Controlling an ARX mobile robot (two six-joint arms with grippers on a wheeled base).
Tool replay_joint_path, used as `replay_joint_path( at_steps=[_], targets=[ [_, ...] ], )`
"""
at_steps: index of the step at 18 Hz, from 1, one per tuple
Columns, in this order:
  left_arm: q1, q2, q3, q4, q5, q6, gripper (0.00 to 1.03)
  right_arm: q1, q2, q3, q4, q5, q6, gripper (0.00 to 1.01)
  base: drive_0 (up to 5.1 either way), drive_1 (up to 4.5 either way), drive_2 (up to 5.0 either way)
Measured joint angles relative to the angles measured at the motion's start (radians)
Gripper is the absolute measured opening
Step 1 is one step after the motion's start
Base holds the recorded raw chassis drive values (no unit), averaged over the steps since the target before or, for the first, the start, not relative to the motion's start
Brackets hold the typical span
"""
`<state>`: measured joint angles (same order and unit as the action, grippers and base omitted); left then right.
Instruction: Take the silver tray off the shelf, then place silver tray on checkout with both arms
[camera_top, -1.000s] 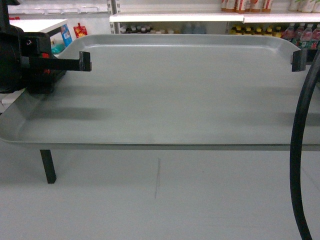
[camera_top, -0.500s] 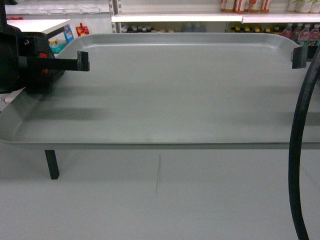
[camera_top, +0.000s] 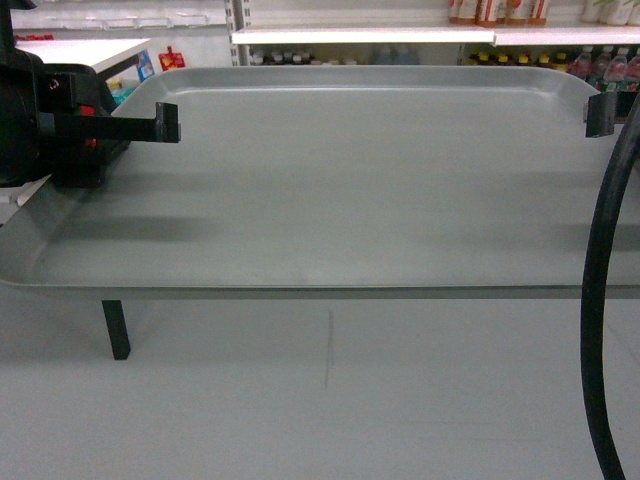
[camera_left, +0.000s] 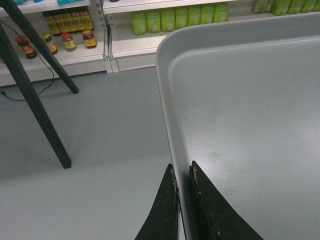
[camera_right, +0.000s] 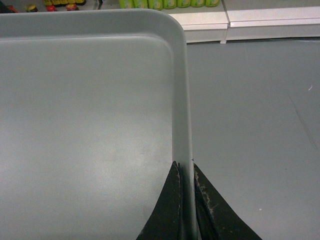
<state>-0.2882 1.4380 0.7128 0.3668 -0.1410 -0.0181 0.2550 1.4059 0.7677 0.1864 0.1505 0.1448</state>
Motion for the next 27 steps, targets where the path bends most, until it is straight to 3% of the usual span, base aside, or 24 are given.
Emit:
replay_joint_path(
  at_steps=[13, 27],
  targets=[
    [0.002, 0.001, 0.0, 0.0, 0.0, 0.0, 0.04, 0.0, 0.002, 0.0, -0.001, -0.002, 0.0, 0.03, 0.0, 0.0, 0.0],
    [0.002, 0.001, 0.0, 0.001, 0.001, 0.0, 0.04, 0.0, 0.006, 0.0, -0.003, -0.002, 0.0, 0.03, -4.9, 2.26, 2.3]
  ],
)
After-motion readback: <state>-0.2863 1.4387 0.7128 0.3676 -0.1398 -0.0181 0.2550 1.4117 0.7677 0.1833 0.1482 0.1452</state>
